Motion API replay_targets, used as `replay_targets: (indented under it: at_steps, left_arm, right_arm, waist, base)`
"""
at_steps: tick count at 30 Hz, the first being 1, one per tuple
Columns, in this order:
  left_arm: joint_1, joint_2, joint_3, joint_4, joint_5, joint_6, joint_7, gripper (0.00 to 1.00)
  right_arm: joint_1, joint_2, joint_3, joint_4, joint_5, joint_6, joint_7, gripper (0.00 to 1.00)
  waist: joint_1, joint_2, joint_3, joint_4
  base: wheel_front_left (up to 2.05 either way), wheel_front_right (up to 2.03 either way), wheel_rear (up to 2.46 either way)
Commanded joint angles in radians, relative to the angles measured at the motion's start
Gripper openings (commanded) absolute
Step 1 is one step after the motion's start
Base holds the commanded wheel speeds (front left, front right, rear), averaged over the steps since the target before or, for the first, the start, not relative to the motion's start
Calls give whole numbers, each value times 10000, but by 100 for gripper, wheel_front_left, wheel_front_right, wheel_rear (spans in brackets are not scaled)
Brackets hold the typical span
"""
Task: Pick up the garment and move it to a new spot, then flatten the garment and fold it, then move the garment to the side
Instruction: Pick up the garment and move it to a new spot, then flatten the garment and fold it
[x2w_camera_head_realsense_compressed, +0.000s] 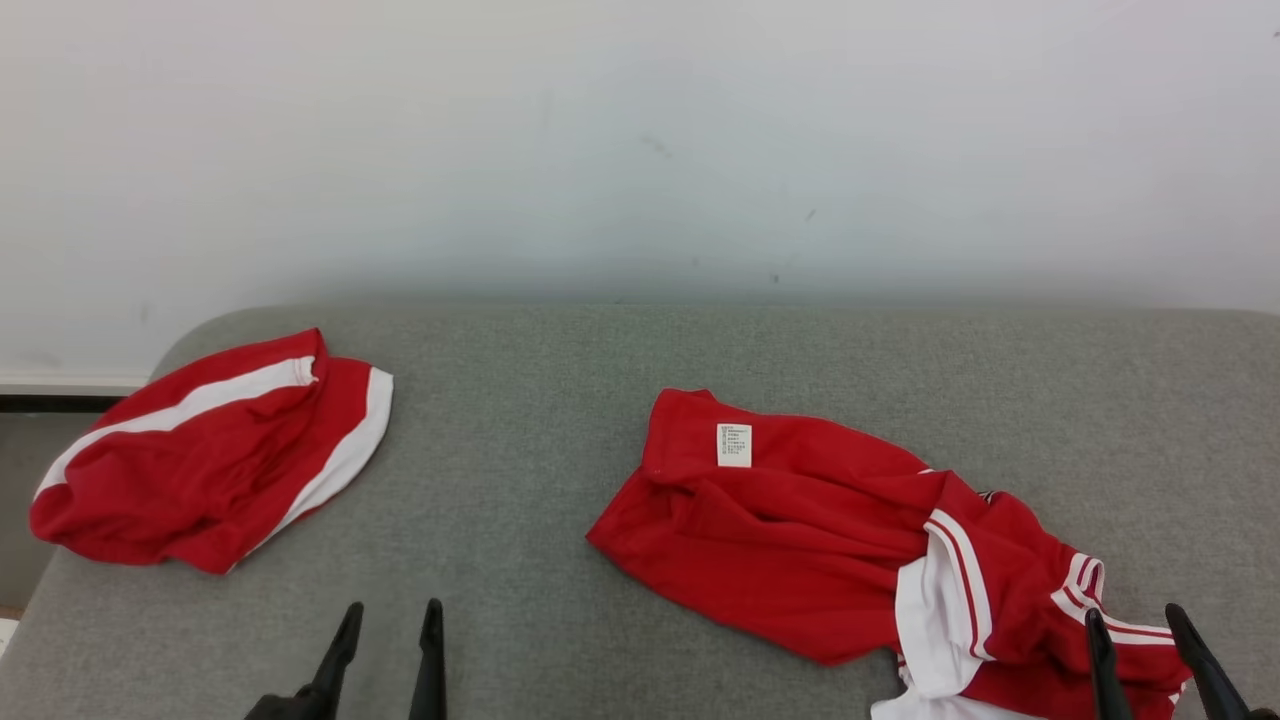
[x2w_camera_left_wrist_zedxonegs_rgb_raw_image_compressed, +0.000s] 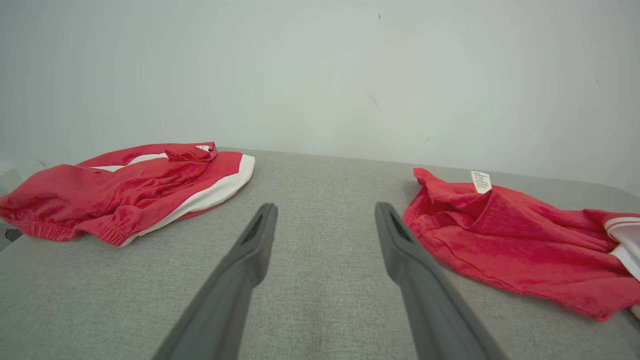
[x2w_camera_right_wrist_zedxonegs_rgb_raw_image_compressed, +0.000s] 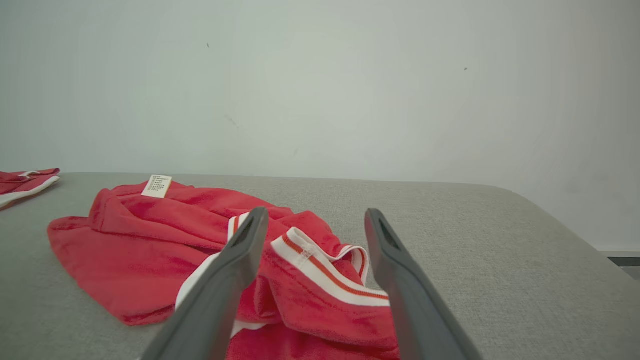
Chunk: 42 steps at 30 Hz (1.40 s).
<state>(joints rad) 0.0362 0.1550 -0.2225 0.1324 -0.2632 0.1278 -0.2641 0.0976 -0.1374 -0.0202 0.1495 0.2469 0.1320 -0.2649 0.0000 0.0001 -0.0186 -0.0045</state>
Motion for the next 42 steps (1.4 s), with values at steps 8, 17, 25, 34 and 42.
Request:
replay_targets:
  at_steps: [8,17,25,34,42]
  left_arm:
    - [721,-562,984,-144,789,-983,-5,100]
    - [766,-878,1586,-35,1214,-1722,-5,100]
    - [659,-979,1819,74,1443,-1996,-6,100]
    - [626,-1016,1890,214,1545,-2118,-6,100]
    - [596,-1032,1927,233,1564,-2155,-6,100]
  right_arm:
    - [280,0,172,179,16,-26,8,100]
    - [274,4,326,249,71,-26,8,100]
    - [214,32,423,278,89,-26,8,100]
    - [201,39,393,290,132,-24,8,100]
    - [161,90,434,261,132,-26,9,100]
  waist:
    - [0,-1,-317,107]
    - [0,-1,-348,-25]
    - [0,-1,-328,-181]
    - [0,-1,-341,-238]
    - [0,-1,-322,-249]
  base:
    - [0,0,0]
    - [0,0,0]
    - [0,0,0]
    - [0,0,0]
    - [0,0,0]
